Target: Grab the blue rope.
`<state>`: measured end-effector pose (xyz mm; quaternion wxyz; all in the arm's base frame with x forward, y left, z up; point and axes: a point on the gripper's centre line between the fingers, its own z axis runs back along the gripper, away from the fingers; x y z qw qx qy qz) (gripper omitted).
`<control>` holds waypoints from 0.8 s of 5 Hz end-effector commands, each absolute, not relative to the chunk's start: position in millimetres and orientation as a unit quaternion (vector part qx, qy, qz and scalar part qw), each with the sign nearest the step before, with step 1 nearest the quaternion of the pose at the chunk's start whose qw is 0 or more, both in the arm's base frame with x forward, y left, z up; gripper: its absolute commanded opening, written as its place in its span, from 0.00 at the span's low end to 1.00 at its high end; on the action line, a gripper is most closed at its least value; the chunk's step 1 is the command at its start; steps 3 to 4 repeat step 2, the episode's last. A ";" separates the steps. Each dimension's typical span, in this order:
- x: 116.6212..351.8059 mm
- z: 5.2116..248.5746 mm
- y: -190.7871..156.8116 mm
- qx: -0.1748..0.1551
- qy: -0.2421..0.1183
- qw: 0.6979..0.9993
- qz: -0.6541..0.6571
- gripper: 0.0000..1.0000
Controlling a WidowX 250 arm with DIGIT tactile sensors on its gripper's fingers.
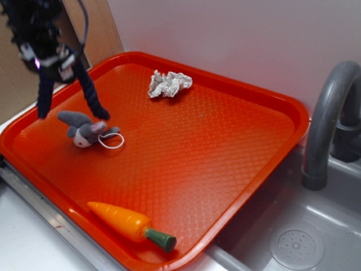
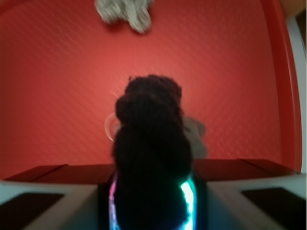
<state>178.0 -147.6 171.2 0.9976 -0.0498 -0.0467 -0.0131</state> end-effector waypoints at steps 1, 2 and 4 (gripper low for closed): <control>170.7 261.1 -135.4 -0.064 -0.177 0.982 -0.003 0.00; 163.3 256.3 -129.9 -0.087 -0.180 0.980 0.001 0.00; 163.3 256.3 -129.9 -0.087 -0.180 0.980 0.001 0.00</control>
